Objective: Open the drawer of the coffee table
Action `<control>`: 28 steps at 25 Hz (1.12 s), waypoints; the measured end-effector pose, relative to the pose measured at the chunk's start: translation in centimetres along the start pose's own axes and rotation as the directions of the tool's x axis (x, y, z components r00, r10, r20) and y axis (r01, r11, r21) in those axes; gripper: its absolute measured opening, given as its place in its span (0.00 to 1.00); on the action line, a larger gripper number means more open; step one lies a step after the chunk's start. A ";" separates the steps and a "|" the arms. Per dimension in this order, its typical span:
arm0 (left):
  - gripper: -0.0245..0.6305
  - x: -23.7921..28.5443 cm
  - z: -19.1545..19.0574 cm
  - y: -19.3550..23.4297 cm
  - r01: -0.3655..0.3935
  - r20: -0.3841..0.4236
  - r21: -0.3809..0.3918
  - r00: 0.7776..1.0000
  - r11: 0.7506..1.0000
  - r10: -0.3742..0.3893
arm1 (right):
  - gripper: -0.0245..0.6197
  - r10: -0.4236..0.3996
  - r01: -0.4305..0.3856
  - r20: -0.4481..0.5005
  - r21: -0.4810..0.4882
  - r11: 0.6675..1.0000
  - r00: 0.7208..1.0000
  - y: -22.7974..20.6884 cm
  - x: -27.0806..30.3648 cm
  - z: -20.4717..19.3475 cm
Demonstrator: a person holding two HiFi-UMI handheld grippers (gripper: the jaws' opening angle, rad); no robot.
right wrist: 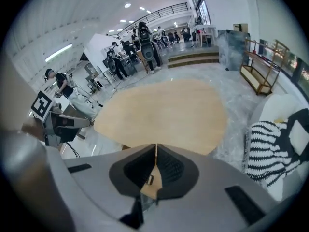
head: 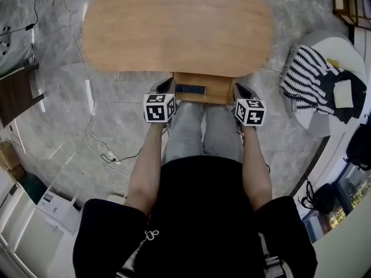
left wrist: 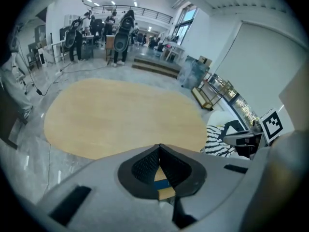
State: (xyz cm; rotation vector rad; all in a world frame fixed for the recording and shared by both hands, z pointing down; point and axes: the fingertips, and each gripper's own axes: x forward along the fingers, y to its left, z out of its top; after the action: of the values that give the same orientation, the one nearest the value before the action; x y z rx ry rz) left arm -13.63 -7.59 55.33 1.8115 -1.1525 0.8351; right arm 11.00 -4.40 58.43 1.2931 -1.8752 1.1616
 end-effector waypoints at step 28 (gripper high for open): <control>0.05 -19.7 28.2 -9.2 -0.034 0.621 0.127 0.782 0.991 -0.052 | 0.05 0.028 0.041 0.622 -0.096 0.994 0.782 6.5 -19.8 28.1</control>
State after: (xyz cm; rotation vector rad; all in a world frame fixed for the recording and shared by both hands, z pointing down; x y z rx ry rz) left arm -9.34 -22.64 23.39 2.2937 -1.5184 0.2901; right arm 12.68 -19.86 27.10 1.7704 -2.3455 0.6406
